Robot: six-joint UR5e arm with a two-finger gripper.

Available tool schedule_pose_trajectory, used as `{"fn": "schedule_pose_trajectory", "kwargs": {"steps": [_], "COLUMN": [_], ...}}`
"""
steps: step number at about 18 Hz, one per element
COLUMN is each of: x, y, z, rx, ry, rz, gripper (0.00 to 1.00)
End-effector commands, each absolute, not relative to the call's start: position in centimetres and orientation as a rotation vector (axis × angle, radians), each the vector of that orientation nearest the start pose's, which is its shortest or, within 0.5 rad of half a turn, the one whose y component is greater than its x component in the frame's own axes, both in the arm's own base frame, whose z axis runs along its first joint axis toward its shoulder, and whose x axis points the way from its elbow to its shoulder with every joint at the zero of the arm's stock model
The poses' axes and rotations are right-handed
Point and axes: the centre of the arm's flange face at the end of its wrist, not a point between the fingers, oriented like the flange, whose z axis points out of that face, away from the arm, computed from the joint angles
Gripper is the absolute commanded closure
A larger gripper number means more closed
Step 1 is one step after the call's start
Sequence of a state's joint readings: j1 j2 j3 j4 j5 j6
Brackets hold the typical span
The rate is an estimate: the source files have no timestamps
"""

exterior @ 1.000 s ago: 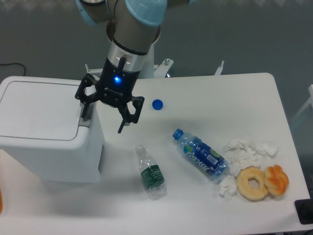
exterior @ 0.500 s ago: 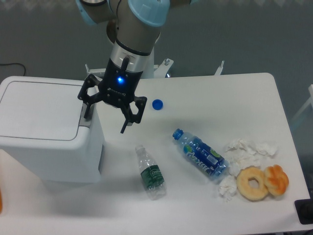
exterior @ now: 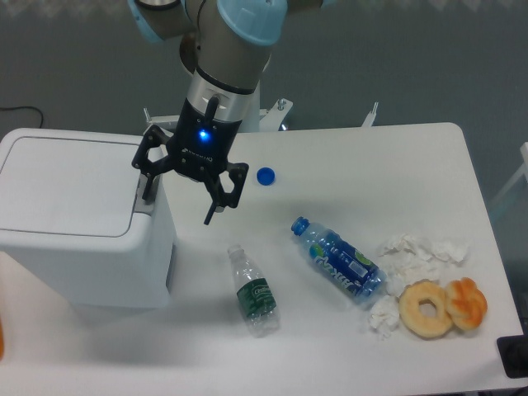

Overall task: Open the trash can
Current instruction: 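Press down on the trash can lid button with the gripper, then lift the gripper away as the lid springs open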

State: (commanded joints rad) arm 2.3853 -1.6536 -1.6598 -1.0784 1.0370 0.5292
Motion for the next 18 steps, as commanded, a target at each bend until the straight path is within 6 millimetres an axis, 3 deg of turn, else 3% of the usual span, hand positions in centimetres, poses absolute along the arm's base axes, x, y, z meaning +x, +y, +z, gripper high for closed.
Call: {"fn": "schedule_pose_trajectory", "kwargs": {"steps": [18], "x": [-27.43], "y": [50.25], "z": [46.48], "rx": [-2.544], "ry": [-0.273], "rz": [-0.295], "gripper": [0.0]}}
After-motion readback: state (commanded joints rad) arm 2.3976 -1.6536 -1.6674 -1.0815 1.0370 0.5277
